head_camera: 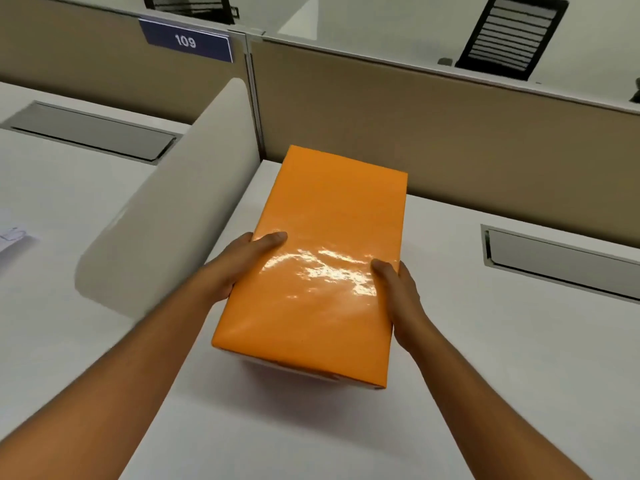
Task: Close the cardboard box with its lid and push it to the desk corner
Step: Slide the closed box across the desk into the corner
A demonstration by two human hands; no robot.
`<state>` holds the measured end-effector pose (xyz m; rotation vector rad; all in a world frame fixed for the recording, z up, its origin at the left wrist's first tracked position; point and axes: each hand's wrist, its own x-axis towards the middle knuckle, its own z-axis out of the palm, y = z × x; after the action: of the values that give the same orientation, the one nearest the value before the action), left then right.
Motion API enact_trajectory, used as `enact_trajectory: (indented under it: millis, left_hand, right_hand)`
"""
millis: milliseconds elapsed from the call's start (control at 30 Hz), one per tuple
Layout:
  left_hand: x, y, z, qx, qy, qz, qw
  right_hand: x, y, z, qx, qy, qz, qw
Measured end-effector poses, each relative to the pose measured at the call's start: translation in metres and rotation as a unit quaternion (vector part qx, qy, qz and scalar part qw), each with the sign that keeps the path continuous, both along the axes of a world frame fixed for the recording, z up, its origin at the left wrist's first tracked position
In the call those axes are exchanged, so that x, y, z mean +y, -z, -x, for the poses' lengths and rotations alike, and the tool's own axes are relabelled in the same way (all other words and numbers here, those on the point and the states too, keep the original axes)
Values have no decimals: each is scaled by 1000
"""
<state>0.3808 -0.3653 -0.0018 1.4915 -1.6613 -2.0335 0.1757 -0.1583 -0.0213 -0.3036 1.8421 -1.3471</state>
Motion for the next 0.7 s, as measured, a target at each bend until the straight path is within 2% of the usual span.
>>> enact_trajectory:
  millis: [200, 433, 500, 533, 567, 633, 700]
  left_hand:
    - [-56, 11, -6, -5, -10, -20, 1000]
    - [-75, 27, -9, -22, 4, -6, 1000]
    - [-71, 25, -7, -77, 11, 94, 992]
    - [-65, 25, -8, -123, 17, 190, 974]
    - [-57, 26, -9, -157, 24, 295, 942]
    - [-37, 29, -12, -161, 59, 461, 871]
    - [-20, 36, -13, -166, 138, 522, 825]
  right_hand:
    - [-60, 15, -7, 0, -8, -13, 1000]
    - [-79, 27, -8, -10, -5, -37, 999]
    - [-79, 24, -9, 46, -2, -74, 996]
    - [-75, 22, -10, 123, -7, -93, 988]
    - [-70, 18, -14, 218, -19, -99, 971]
    - [-59, 14, -27, 381, -78, -78, 918]
    - [-52, 14, -42, 446, -174, -94, 873]
